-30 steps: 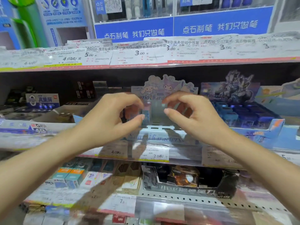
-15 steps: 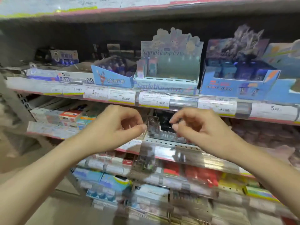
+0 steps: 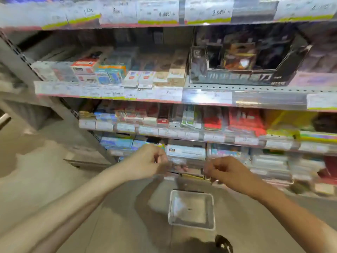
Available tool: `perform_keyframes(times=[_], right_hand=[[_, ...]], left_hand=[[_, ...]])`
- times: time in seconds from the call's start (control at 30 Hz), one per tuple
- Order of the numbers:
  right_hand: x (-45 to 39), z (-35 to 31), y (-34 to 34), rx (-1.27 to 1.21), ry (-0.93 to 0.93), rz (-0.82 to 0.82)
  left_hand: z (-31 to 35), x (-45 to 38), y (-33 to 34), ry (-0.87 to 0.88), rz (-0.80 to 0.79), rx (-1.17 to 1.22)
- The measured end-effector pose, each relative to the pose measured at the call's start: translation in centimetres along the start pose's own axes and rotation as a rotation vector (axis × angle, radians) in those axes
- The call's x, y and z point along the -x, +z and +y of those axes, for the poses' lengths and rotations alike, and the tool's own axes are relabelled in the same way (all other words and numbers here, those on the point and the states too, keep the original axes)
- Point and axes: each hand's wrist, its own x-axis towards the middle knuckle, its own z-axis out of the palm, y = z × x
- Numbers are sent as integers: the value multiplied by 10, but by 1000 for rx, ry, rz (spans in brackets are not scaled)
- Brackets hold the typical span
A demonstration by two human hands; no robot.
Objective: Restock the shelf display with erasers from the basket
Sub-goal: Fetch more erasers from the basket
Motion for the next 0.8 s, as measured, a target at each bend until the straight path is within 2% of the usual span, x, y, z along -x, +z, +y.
perform_keyframes(times=[0.23,0.37,0.63,0.8], right_hand=[[-35,125,71,116,221,-54],[-59,210,103,185,313,-43],[-95,390,174,188,455,-61],[-128,511,220,189,551,-3]], left_hand=[[-110,-42,100,-210,-103,-45],[-176,-74,169,-305,-121,30],[-297,-134,311,-351,-173,1],[-379,-172,403,-296,-213,-106]])
